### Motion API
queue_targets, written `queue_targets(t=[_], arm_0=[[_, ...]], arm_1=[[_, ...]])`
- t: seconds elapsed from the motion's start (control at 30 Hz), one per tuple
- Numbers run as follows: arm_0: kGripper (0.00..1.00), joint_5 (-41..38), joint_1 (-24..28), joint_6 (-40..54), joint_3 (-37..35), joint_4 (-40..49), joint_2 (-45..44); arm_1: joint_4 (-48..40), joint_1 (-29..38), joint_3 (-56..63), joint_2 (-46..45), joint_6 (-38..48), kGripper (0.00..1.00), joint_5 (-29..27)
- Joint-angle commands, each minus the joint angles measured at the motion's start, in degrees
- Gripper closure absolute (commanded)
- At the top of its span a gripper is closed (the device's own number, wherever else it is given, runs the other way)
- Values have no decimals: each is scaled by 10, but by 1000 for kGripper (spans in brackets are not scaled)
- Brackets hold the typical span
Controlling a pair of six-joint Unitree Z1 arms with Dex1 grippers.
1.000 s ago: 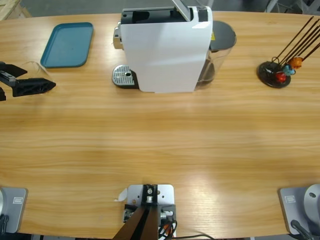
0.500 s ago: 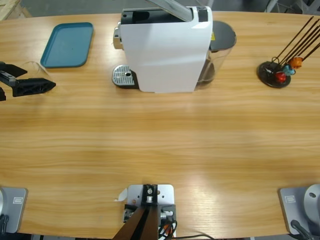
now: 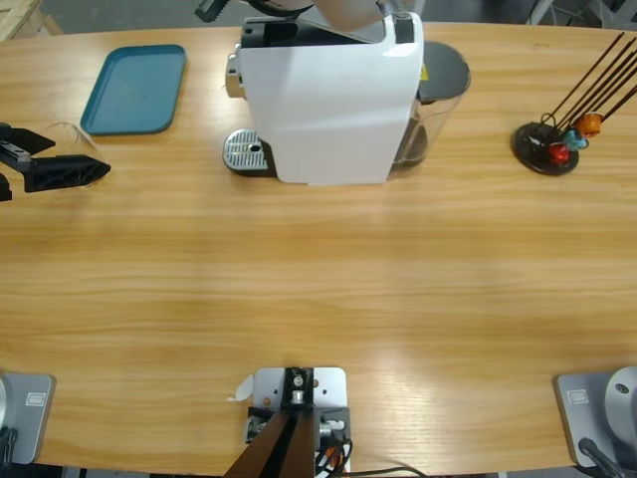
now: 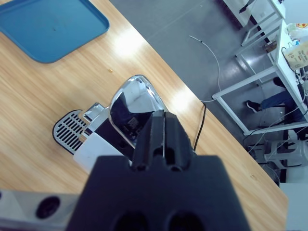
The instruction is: Pour coffee
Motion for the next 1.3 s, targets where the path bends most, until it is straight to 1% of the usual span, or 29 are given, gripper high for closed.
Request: queue_targets(t=[0.03,1.0,1.3], arm_0=[[87,1,-6,-2,16,-3,20],[96,0,-6,-2,15,0,20],[101,0,-7,-2,15,1,20]], arm_1=[[5,20,32,95,6,1000,34],[0,20,46,137,50,1000,57],[-18,20,66,146,62,1000,62]])
